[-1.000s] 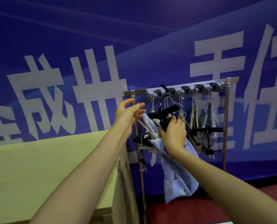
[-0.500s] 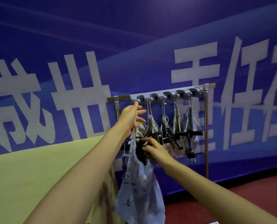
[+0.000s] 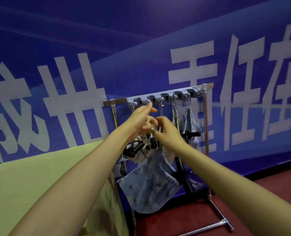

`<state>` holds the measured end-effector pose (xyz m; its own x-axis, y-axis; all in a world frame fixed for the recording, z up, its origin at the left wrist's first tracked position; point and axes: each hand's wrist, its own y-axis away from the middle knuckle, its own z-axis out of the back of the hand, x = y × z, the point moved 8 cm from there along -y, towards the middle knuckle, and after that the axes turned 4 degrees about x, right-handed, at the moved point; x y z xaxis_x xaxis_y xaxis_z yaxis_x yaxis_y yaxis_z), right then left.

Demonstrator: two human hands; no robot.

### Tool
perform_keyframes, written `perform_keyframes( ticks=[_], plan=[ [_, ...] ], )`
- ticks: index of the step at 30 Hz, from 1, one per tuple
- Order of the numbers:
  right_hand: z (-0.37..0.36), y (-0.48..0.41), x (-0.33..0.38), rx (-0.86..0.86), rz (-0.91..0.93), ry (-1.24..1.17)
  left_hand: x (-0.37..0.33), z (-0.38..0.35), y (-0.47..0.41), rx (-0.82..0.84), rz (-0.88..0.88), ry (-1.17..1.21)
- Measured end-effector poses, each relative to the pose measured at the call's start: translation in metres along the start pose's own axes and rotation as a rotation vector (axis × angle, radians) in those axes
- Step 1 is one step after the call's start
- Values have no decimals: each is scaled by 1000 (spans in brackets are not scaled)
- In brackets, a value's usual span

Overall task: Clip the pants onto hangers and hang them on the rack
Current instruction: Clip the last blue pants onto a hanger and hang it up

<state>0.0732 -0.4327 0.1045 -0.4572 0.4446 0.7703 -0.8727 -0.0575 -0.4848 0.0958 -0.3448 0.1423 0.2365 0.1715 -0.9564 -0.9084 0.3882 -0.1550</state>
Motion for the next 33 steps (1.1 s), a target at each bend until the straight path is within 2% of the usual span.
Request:
perform_keyframes(
  ticks=[2,3,5,8,10,17,23,29,33],
  plan=[
    [-10,-7,2,236,-17,-101,-5,-16,1,38,-37,-48],
    [-7,-8,0,270,-34,-120,-7,-20,0,35,-53,-62],
    [9,-10,-10,254,-86,-15,-8,-22,-4,12,-62,-112],
    [37,-12,-23,227,-126,294,-1,-24,-7,16,-31,-264],
    [49,-14,-33,227,-167,345,7,-33,-11,36,-8,-327],
    [92,-13,-56,127,-275,259,9,-75,-41,47,-42,-260],
    [139,-24,-85,2,-354,352,8,-115,-86,-29,-149,-284],
    [177,-64,-112,-161,-360,252,10,-129,-145,-137,-157,-195],
    [190,-88,-130,-253,-380,164,21,-134,-178,-118,-138,-169]
  ],
)
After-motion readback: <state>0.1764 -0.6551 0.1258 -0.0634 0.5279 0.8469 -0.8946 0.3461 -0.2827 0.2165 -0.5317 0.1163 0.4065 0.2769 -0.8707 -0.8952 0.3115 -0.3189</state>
